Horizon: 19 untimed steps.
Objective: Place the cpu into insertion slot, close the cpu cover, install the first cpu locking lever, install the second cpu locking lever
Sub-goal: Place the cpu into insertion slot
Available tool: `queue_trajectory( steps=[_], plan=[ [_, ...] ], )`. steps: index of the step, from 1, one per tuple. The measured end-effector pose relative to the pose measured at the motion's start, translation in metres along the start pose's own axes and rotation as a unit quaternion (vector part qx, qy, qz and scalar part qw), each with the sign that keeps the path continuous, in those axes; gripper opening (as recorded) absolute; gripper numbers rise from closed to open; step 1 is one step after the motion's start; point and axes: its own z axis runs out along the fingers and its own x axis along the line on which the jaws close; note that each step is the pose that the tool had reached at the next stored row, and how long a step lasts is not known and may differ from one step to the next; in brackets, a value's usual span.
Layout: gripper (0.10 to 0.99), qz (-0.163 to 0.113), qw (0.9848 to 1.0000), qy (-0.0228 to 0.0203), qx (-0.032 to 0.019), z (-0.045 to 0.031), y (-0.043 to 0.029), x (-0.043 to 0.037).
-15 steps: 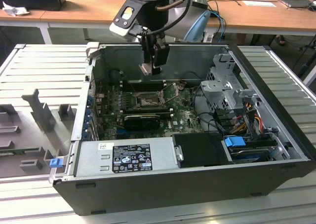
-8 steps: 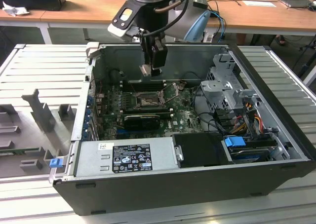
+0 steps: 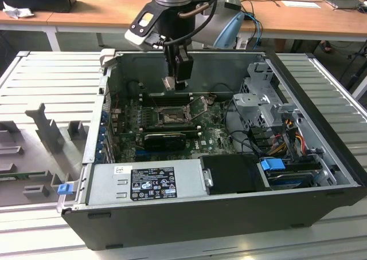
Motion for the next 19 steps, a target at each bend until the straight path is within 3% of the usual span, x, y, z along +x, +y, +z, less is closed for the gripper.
queue_trajectory(
  steps=[11, 19],
  plan=[
    [0.529, 0.001, 1.0000, -0.0011, 0.0003, 0.0052, -0.0004, -0.0001],
    [0.529, 0.026, 0.9997, -0.0032, -0.0002, 0.0064, -0.0005, -0.0001]
  ],
)
